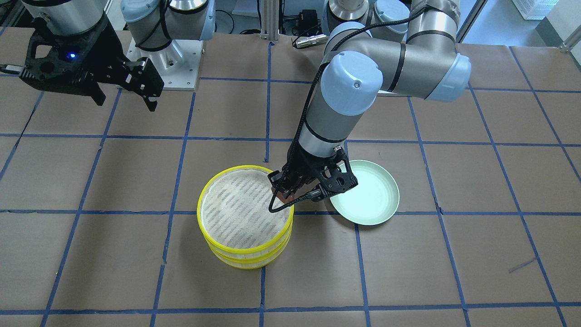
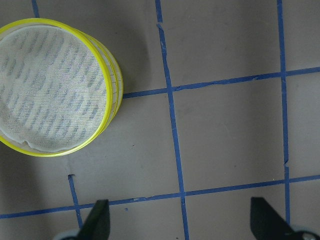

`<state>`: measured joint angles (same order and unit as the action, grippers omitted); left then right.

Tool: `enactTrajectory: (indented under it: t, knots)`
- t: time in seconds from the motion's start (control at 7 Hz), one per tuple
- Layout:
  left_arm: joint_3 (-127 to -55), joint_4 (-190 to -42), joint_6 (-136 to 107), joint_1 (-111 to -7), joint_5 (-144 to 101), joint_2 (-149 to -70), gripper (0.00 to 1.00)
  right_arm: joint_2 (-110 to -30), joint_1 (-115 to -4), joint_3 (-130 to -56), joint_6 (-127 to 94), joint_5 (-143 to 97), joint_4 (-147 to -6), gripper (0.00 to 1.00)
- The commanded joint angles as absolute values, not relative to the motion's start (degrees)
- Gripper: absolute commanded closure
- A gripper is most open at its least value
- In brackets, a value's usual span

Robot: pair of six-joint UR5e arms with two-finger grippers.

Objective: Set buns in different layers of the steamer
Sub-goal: 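Lower the brown bun into the top steamer tier with the left gripper, then open the left gripper to release the brown bun and lift away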

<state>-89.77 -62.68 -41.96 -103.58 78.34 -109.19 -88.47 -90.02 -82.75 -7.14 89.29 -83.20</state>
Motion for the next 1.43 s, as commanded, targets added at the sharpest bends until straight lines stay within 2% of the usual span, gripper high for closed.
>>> enactTrajectory:
  t: [0.0,0.14,0.57,0.86,1.29]
  knots:
    - [-89.6,-59.8,-45.8,-104.9,78.1,-110.7,0.36,-88.4,-90.1,-83.0,-7.1,89.3,-83.4,0.00]
    - [-89.6,-59.7,-46.6,-105.0,76.2,-110.8,0.00,-88.4,-90.0,-83.2,-7.1,89.3,-83.7,0.00]
    - [-89.5,-59.1,-45.4,-105.0,75.8,-111.1,0.00,-88.4,-90.0,-83.5,-7.2,89.2,-84.5,0.00]
    - [-90.1,-60.6,-27.3,-104.0,78.0,-108.5,0.00,-88.4,-90.0,-83.5,-7.2,89.2,-84.5,0.00]
    - [-90.3,-72.8,-8.1,-95.0,82.3,-103.0,0.00,-88.4,-90.0,-83.5,-7.2,89.2,-84.5,0.00]
